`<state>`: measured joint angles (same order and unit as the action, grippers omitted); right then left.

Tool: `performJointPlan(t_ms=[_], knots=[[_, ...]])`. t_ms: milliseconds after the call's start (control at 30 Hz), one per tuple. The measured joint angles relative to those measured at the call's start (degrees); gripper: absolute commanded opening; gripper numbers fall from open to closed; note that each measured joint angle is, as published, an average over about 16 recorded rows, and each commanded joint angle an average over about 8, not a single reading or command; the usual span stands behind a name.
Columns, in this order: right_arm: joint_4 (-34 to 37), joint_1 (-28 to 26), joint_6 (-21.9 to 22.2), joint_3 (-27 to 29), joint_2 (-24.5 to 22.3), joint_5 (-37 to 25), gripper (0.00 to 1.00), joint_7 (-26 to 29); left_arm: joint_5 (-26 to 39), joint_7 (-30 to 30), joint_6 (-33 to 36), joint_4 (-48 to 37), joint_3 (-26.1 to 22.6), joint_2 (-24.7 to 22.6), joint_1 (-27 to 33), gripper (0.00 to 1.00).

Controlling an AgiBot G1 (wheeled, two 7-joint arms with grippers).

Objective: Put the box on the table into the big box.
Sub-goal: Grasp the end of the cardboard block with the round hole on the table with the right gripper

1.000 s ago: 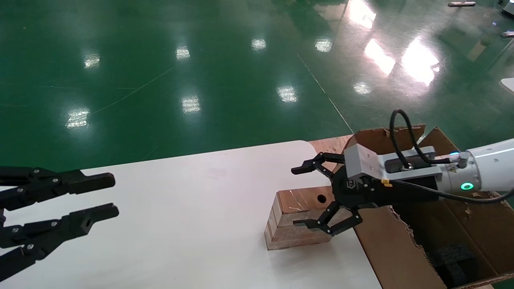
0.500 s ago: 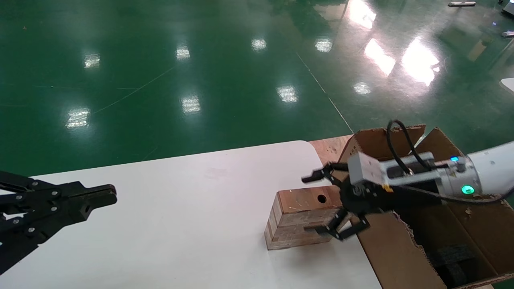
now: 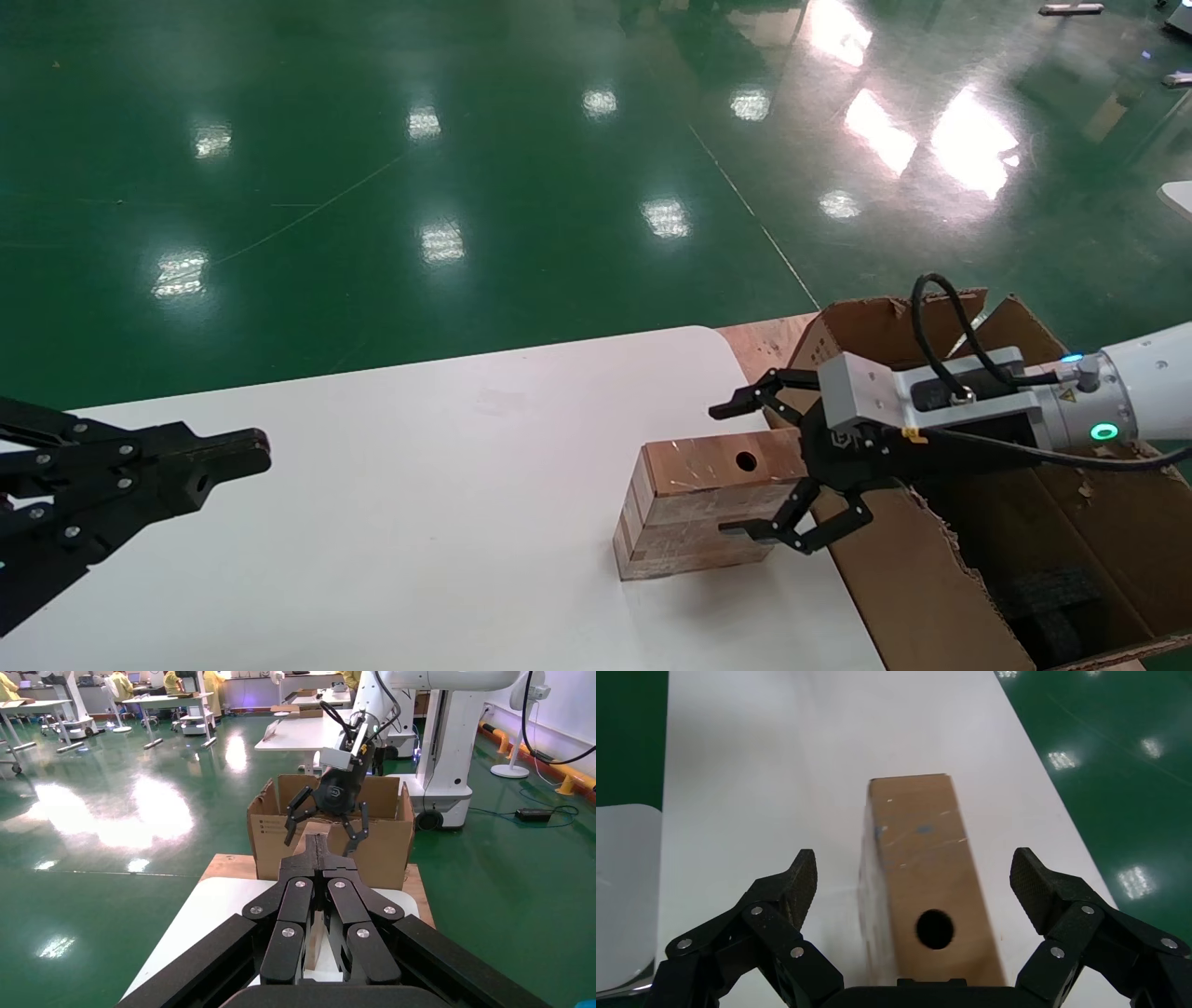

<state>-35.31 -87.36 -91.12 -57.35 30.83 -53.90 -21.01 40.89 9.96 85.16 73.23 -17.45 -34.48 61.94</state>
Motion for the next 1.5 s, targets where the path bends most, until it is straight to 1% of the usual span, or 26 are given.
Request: performJointPlan(t_ms=[467,1267,1300,1500], knots=[[5.0,-2.3,0.0,-5.3,2.6,3.3,1.0,-3.3,0.0,0.0,0.0,0.0,0.0,0.0,0.0,0.0],[11.7,-3.1,0.2,-12.0,3.0,8.1,1.0,-7.6,-0.1,0.0,0.0,0.0,-0.1,0.0,0.0,0.01],[12.0,-3.2,0.2,-12.3,3.1,8.2,1.0,-7.8,-0.1,0.0,0.0,0.0,-0.1,0.0,0.0,0.07],[13.1,-3.4,0.2,-13.2,3.4,8.7,1.0,-8.4,-0.1,-0.1,0.0,0.0,-0.1,0.0,0.0,0.82]])
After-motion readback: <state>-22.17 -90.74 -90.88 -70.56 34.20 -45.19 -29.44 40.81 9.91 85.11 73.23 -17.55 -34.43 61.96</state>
